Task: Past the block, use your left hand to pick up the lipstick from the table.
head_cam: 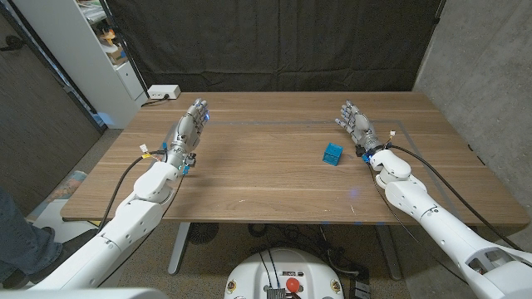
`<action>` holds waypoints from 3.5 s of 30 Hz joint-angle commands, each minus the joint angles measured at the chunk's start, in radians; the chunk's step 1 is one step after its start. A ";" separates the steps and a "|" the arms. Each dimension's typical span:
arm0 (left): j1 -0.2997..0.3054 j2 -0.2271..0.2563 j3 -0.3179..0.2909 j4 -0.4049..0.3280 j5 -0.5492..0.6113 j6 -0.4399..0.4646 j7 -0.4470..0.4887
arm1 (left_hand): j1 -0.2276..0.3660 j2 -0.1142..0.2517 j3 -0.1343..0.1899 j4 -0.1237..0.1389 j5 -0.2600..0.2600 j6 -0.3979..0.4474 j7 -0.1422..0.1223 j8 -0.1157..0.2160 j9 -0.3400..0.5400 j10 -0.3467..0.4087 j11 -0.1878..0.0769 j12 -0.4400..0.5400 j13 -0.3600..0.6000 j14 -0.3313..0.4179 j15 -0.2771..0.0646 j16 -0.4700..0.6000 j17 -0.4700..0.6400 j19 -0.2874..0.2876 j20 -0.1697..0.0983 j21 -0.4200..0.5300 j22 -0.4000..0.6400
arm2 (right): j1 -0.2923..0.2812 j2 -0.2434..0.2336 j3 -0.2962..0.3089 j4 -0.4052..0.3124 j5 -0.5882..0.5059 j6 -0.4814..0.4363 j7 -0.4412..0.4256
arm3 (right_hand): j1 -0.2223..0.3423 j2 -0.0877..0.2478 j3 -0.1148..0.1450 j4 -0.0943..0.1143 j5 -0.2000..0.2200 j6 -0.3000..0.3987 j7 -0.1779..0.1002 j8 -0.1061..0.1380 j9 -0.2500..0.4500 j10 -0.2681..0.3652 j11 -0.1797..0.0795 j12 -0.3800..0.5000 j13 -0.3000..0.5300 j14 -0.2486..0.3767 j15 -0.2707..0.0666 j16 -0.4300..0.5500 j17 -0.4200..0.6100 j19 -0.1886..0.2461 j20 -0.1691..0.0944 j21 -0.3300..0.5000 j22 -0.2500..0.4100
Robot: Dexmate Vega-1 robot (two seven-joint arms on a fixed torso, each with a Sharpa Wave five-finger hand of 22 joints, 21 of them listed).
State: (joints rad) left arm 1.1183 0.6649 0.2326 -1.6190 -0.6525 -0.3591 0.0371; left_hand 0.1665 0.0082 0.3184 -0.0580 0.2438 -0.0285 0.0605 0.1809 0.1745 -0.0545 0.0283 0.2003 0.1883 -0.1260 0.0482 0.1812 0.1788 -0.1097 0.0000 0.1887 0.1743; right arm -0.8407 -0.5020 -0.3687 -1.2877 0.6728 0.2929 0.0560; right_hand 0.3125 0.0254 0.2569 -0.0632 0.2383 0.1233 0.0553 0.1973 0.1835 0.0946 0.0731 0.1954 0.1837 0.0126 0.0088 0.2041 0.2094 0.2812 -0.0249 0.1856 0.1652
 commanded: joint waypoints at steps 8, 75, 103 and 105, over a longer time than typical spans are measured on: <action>0.042 0.020 -0.019 -0.042 0.042 -0.013 0.032 | 0.012 0.010 0.000 -0.007 -0.004 0.012 0.004 0.008 0.003 0.001 -0.001 0.010 0.003 0.001 0.006 0.008 0.003 -0.005 0.004 0.006 0.004 | -0.005 -0.002 0.003 -0.005 0.000 0.003 -0.002 | 0.004 0.006 0.001 -0.009 0.007 0.002 -0.003 -0.001 0.005 0.003 -0.001 0.001 0.006 0.001 0.008 0.002 0.003 0.001 0.008 0.004 0.004; 0.276 0.048 -0.167 -0.207 0.123 -0.086 0.092 | 0.026 0.018 0.001 -0.020 -0.012 0.019 0.005 0.008 0.003 0.008 -0.002 0.011 0.003 0.006 0.008 0.007 0.002 -0.008 0.011 0.006 0.004 | -0.023 -0.016 0.011 -0.049 0.001 0.001 -0.012 | 0.003 0.008 -0.001 -0.014 0.007 0.001 -0.002 -0.002 0.006 -0.004 0.000 0.000 0.007 -0.005 0.011 -0.001 0.002 -0.015 0.012 0.001 0.004; 0.388 0.023 -0.259 -0.266 0.182 -0.092 0.129 | 0.041 0.022 0.005 -0.031 -0.015 0.028 0.006 0.011 0.003 0.020 -0.003 0.016 0.005 0.009 0.008 0.007 0.002 -0.014 0.023 0.005 0.004 | -0.014 -0.011 0.002 -0.043 0.001 -0.004 -0.002 | 0.000 0.010 -0.002 -0.015 0.006 0.002 -0.003 -0.001 0.006 -0.004 0.003 0.000 0.007 -0.006 0.014 -0.001 0.002 -0.018 0.014 0.001 0.004; 0.391 0.021 -0.264 -0.267 0.180 -0.093 0.124 | 0.043 0.023 0.006 -0.032 -0.015 0.028 0.006 0.011 0.003 0.021 -0.004 0.016 0.005 0.009 0.007 0.007 0.002 -0.014 0.023 0.005 0.004 | -0.014 -0.010 0.001 -0.043 0.000 -0.004 -0.003 | 0.000 0.009 -0.002 -0.015 0.006 0.002 -0.003 -0.001 0.006 -0.004 0.002 0.000 0.007 -0.006 0.014 0.000 0.002 -0.019 0.014 0.001 0.004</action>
State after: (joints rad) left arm 1.4733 0.6967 0.0034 -1.8658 -0.4886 -0.4520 0.1552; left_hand 0.1969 0.0306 0.3221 -0.0846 0.2291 -0.0069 0.0642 0.1855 0.1745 -0.0367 0.0279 0.2111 0.1883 -0.1225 0.0516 0.1852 0.1788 -0.1184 0.0164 0.1887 0.1743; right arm -0.8619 -0.5168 -0.3621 -1.3376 0.6745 0.2908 0.0491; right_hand 0.3125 0.0254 0.2528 -0.0759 0.2383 0.1233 0.0553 0.1973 0.1834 0.0905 0.0770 0.1954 0.1882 0.0071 0.0142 0.2041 0.2094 0.2668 -0.0106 0.1856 0.1652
